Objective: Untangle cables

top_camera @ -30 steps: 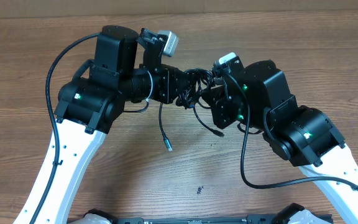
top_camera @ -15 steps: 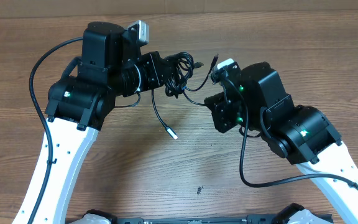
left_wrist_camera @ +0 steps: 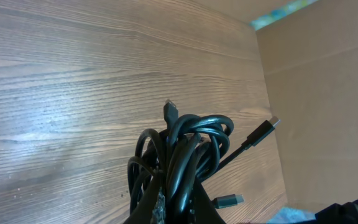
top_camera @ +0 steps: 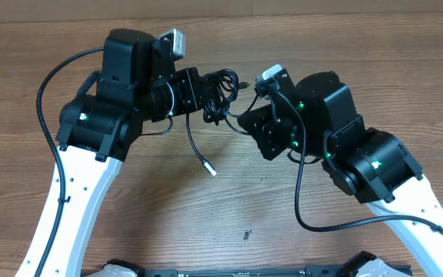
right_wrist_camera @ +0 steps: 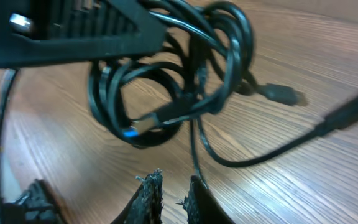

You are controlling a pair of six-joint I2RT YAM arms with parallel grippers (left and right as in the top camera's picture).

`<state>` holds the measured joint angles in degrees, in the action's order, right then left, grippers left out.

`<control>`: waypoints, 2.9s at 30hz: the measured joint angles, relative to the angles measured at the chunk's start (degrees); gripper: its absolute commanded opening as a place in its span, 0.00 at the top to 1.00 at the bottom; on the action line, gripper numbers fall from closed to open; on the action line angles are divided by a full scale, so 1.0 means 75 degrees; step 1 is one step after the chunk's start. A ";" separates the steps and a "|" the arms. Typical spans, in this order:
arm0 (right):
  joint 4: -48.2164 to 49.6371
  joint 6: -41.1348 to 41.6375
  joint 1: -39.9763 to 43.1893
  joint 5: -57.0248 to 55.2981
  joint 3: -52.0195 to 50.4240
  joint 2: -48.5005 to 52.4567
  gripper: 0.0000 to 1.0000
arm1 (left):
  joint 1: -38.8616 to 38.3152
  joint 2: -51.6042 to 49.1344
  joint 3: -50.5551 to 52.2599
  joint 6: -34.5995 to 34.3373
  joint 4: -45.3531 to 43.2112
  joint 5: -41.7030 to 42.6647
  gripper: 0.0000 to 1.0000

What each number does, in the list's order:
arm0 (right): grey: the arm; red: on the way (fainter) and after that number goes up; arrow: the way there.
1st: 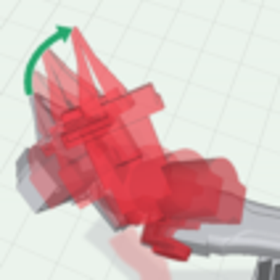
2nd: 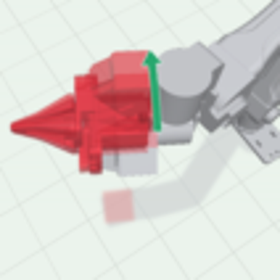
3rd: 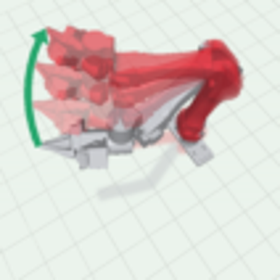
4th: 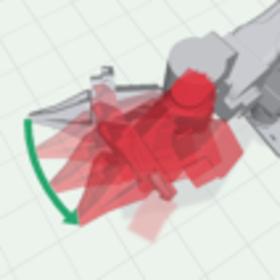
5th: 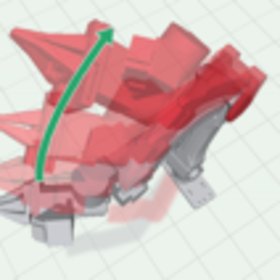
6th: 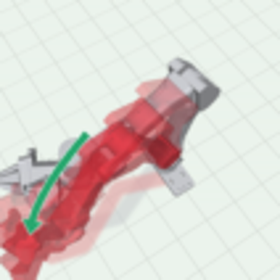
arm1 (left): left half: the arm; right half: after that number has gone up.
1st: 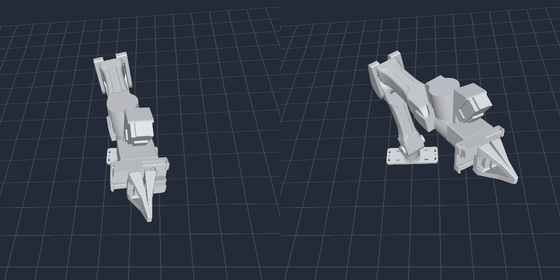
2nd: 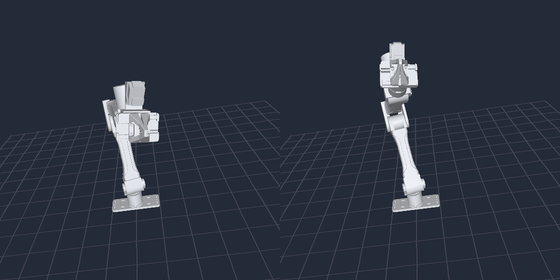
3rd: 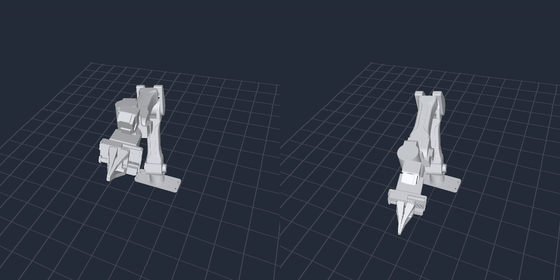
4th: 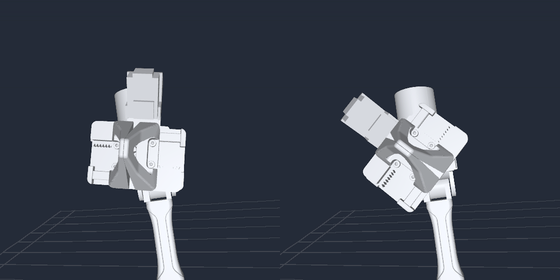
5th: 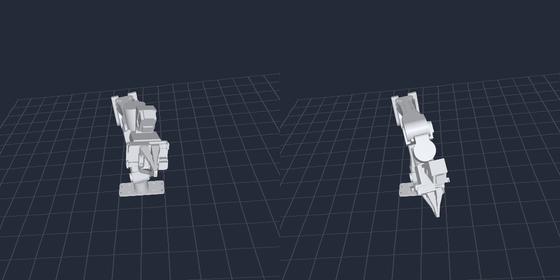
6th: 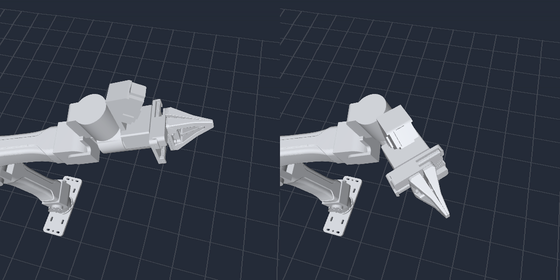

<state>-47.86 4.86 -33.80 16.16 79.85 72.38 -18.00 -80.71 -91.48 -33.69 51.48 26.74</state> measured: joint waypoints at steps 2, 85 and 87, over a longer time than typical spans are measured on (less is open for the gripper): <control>0.0096 0.0003 0.0000 0.0192 0.0000 0.0000 0.86 | 0.0000 0.0000 0.0000 0.0079 -0.0003 -0.0003 0.96; 0.0082 -0.0347 -0.0090 -0.0361 0.0003 -0.0047 0.94 | -0.0379 -0.0041 0.0000 0.1684 0.0169 0.0475 0.96; 0.0079 -0.0341 -0.0090 -0.0417 0.0003 -0.0108 0.94 | -0.0326 -0.0041 0.0000 0.1655 0.0172 0.0329 0.96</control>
<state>-47.27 2.31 -34.48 13.04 79.88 71.57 -20.45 -81.01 -91.48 -21.28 52.77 29.21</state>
